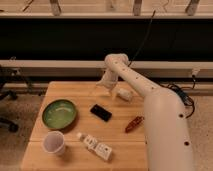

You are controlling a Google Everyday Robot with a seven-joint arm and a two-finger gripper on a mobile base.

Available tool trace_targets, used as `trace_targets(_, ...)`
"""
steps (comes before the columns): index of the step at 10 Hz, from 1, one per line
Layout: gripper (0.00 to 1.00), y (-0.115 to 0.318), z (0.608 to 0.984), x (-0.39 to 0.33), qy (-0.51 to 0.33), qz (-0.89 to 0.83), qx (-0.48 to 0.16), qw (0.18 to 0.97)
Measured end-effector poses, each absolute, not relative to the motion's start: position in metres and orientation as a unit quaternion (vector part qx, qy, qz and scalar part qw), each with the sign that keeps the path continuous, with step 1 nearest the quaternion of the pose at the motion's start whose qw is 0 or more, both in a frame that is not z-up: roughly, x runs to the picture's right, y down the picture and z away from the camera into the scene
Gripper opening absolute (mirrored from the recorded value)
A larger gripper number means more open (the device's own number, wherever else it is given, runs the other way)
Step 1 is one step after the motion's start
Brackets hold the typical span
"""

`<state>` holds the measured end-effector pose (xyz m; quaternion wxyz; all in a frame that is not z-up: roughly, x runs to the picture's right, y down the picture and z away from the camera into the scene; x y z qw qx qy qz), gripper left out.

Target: Place the eraser in the ceramic cup

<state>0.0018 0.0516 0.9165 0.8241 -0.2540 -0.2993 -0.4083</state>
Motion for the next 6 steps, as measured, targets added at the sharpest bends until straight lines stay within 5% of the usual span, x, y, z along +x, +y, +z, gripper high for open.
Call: trace_targets(6,0.80,0.102,0.875,0.010,-0.280,-0.558,-0.138,0.769)
